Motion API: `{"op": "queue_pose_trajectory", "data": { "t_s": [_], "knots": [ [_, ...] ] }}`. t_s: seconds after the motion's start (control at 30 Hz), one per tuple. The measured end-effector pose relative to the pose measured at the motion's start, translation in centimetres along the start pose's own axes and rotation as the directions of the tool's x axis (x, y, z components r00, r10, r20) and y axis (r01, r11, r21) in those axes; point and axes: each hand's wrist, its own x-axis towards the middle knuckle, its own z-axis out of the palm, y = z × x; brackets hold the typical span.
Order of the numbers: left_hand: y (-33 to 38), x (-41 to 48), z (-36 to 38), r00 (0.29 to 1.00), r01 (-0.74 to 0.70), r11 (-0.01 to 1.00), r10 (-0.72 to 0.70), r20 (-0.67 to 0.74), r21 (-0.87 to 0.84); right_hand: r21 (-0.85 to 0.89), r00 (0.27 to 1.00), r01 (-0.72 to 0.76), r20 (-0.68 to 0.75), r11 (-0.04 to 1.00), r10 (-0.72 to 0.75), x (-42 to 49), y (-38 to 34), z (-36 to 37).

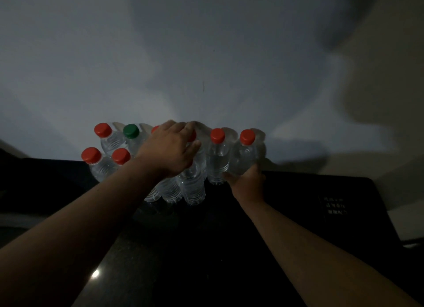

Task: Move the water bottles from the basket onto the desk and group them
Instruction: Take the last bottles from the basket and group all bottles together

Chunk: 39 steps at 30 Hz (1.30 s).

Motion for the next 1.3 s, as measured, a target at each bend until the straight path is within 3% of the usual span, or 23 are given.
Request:
{"op": "queue_pose_trajectory", "data": {
  "t_s": [0.17, 0.37, 0.53, 0.63, 0.77, 0.97, 1.17, 1.3],
  "knots": [
    [0.2, -0.3, -0.5, 1.0, 0.014, 1.0, -0.014, 0.009, -0.007, -0.045, 0.998, -0.062, -0.016, 0.997, 0.061, 0.1, 0.1, 0.8],
    [1.2, -1.4, -2.6, 0.998, 0.041, 0.996, -0.036, 0.053, -0.081, -0.065, 0.984, -0.143, 0.097, 0.988, 0.149, 1.1, 2.3, 1.0],
    [2.6, -6.1, -8.4, 0.994, -0.004, 0.982, -0.016, -0.104, -0.189, -0.104, 0.999, -0.038, -0.008, 0.994, 0.037, -5.0, -3.6, -3.8],
    [1.3, -11.2, -11.1, 0.99, -0.067, 0.944, 0.024, -0.137, -0.322, -0.159, 0.988, -0.015, 0.148, 0.987, 0.039, -10.7, -6.2, -5.3],
    [-0.8, -20.3, -13.7, 0.995, -0.08, 0.866, 0.038, -0.095, -0.494, -0.156, 0.898, 0.016, 0.436, 0.988, 0.054, -19.1, -10.0, -5.8],
    [-4.0, -32.8, -12.1, 0.995, 0.102, 0.823, -0.095, 0.041, -0.559, -0.243, 0.751, 0.242, 0.66, 0.939, -0.022, -29.0, -14.1, -6.3],
    [-6.0, -43.2, -6.7, 0.978, 0.182, 0.87, -0.112, 0.175, -0.458, -0.314, 0.656, 0.485, 0.748, 0.816, -0.103, -37.3, -16.9, -7.7],
    [-6.2, -47.5, -4.2, 0.98, 0.14, 0.901, -0.067, 0.186, -0.41, -0.379, 0.603, 0.525, 0.797, 0.762, -0.02, -42.3, -17.4, -7.6]
  ]
}}
